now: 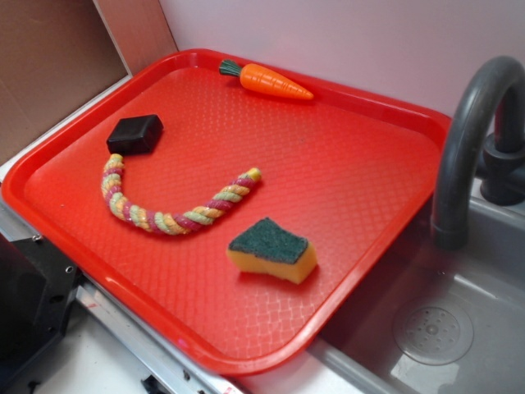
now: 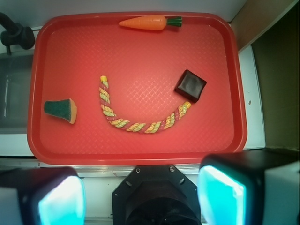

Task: Grab the green sponge.

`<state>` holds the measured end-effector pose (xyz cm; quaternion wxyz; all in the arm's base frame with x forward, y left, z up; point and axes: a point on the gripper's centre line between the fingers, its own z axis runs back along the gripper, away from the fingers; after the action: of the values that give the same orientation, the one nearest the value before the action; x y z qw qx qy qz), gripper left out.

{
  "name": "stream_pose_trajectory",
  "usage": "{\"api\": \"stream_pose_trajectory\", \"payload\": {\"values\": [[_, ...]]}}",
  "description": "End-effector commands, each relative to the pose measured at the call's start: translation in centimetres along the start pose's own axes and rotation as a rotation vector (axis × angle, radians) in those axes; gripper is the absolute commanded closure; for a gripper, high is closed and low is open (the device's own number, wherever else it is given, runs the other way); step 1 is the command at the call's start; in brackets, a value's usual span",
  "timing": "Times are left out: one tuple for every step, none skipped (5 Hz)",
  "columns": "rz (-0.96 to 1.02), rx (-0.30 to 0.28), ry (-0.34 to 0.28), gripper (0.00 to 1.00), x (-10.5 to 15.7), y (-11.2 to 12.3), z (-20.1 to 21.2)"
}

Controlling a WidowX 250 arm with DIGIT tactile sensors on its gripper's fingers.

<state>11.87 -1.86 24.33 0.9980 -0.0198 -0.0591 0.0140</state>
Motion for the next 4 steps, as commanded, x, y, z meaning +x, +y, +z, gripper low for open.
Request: {"api": "stream_pose_trajectory", "payload": {"values": [[0.0, 0.0, 0.0, 0.0, 0.0, 0.0, 0.0], [-0.249, -0.033, -0.032, 0.0, 2.3, -2.0, -1.4], [-0.501, -0.051, -0.092, 0.0, 4.1, -4.9, -2.4], [-0.745, -0.117, -0.128, 0.0, 5.2, -8.2, -4.1]]}}
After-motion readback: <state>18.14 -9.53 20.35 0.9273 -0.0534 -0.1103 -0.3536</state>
